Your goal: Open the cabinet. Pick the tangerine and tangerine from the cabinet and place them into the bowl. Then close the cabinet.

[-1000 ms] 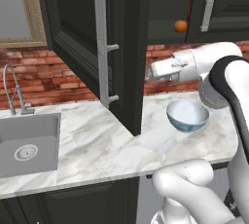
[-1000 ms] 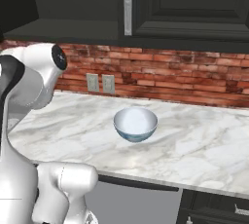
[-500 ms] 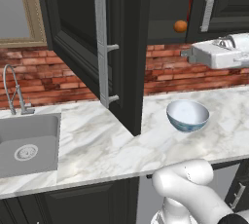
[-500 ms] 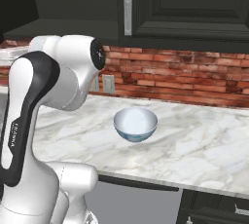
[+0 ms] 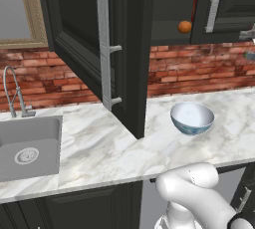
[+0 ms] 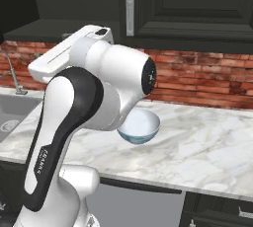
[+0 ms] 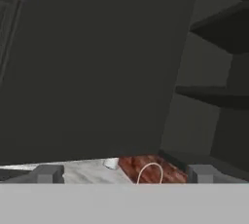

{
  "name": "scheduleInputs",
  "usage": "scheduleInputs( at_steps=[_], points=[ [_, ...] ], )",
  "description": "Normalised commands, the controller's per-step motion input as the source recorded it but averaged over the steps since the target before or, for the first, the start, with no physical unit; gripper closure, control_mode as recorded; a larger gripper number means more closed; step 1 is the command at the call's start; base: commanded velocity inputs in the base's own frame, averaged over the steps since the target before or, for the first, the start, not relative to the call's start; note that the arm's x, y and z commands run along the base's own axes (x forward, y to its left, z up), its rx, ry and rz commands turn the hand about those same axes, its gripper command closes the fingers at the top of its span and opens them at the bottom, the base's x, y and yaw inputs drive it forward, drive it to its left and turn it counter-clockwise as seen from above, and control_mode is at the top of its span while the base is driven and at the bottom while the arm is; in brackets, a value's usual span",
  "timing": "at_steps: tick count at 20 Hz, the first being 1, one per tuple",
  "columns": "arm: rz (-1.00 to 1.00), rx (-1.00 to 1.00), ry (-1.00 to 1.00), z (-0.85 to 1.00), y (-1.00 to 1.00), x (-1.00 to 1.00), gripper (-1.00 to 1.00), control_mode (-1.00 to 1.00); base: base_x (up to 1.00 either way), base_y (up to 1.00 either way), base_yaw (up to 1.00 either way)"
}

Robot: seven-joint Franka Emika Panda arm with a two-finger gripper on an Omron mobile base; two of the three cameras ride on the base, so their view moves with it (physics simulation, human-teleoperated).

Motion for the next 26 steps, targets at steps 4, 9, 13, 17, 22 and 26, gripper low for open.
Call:
scheduleInputs(
  at_steps=[4, 9, 13, 17, 22, 26],
  points=[
    [-0.34, 0.04, -0.28, 0.37, -0.62, 0.01, -1.0, -1.0, 0.0, 0.0, 0.0],
    [-0.44, 0.13, -0.08, 0.07, -0.4, 0.2, -1.0, -1.0, 0.0, 0.0, 0.0],
    [-0.51, 0.27, 0.0, -0.2, -0.28, 0.08, -1.0, -1.0, 0.0, 0.0, 0.0],
    [-0.39, 0.25, 0.03, -0.29, -0.03, 0.12, -1.0, -1.0, 0.0, 0.0, 0.0],
    [-0.13, 0.02, 0.09, -0.14, 0.01, 0.27, -1.0, -1.0, 0.0, 0.0, 0.0],
    [0.0, 0.01, 0.01, 0.0, 0.0, 0.0, -1.0, -1.0, 0.0, 0.0, 0.0]
  ],
)
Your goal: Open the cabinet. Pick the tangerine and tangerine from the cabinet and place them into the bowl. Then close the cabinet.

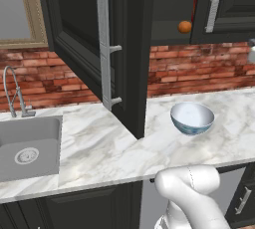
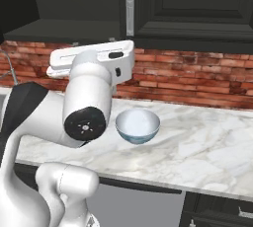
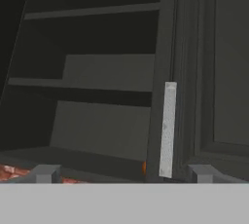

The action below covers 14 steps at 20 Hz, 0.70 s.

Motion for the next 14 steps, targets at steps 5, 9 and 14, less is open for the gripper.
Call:
scheduleInputs(
  at_steps=[5, 9, 14],
  points=[
    [0.0, 0.0, 0.0, 0.0, 0.0, 0.24, -1.0, -1.0, 0.0, 0.0, 0.0],
    [0.0, 0.0, 0.0, 0.0, 0.0, 0.52, -1.0, -1.0, 0.0, 0.0, 0.0],
    [0.0, 0.0, 0.01, 0.0, 0.0, 0.65, -1.0, -1.0, 0.0, 0.0, 0.0]
  ],
)
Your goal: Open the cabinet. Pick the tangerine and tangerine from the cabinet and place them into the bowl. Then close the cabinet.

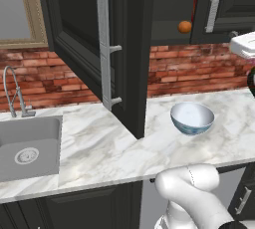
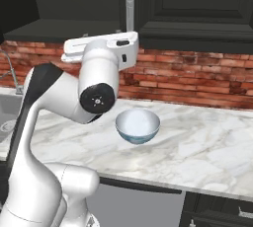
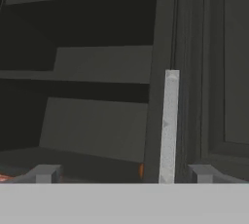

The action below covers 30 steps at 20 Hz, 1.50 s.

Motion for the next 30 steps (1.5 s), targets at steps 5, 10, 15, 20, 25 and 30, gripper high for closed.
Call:
scheduleInputs(
  at_steps=[5, 10, 15, 20, 25, 30],
  points=[
    [0.0, 0.0, 0.01, 0.0, -0.02, 0.69, -1.0, -1.0, 0.0, 0.0, 0.0],
    [0.0, 0.0, 0.0, 0.0, -0.11, 0.7, -1.0, -1.0, 0.0, 0.0, 0.0],
    [0.0, 0.01, 0.0, 0.0, -0.17, 0.76, -1.0, -1.0, 0.0, 0.0, 0.0],
    [0.0, 0.03, 0.0, -0.03, -0.36, 0.73, -1.0, -1.0, 0.0, 0.0, 0.0],
    [0.0, 0.0, 0.0, -0.1, -0.07, 0.84, -1.0, -1.0, 0.0, 0.0, 0.0],
    [0.0, 0.01, 0.01, -0.23, -0.01, 0.98, -1.0, -1.0, 0.0, 0.0, 0.0]
  ],
)
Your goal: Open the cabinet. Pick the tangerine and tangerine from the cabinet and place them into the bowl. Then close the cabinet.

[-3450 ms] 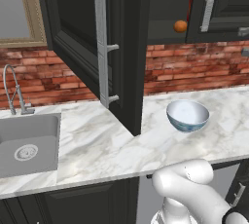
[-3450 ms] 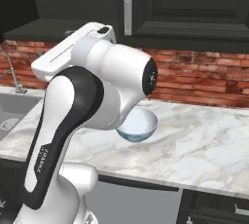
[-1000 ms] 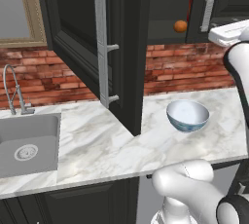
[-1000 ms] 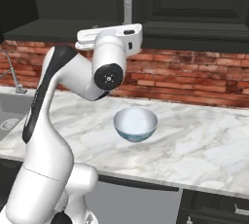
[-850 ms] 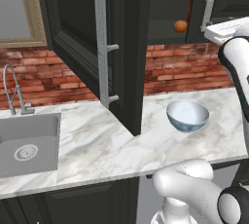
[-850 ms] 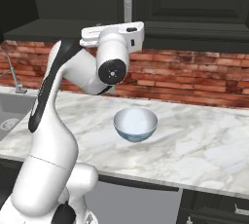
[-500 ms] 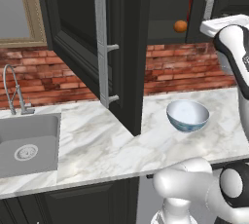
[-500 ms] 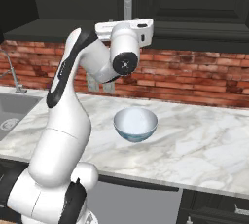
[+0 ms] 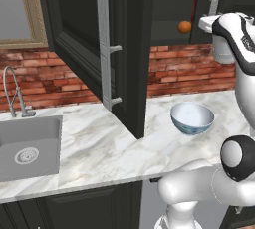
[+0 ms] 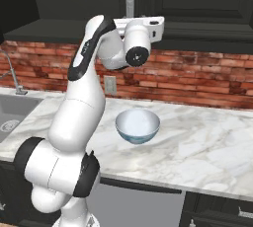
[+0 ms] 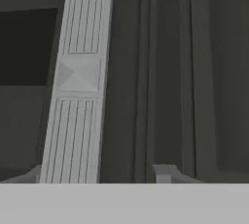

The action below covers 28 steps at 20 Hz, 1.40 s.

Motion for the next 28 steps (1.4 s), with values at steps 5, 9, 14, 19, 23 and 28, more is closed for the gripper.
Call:
scheduleInputs(
  at_steps=[5, 9, 14, 19, 23, 28],
  points=[
    [0.0, 0.09, 0.03, -0.18, -0.31, 1.0, -1.0, -1.0, 0.0, 0.0, 0.0],
    [0.0, 0.01, 0.11, -0.57, 0.0, 0.94, 1.0, -1.0, 0.0, 0.0, 0.0],
    [0.0, 0.0, 0.01, -0.06, 0.0, 0.19, 1.0, -1.0, 0.0, 0.0, 0.0],
    [0.0, 0.0, 0.0, 0.0, 0.0, 0.0, 1.0, -1.0, 0.0, 0.0, 0.0],
    [0.0, 0.01, 0.0, 0.03, -0.36, -0.15, 1.0, -1.0, 0.0, 0.0, 0.0],
    [0.0, 0.05, -0.04, 0.22, -0.87, -0.57, 1.0, -1.0, 0.0, 0.0, 0.0]
  ],
)
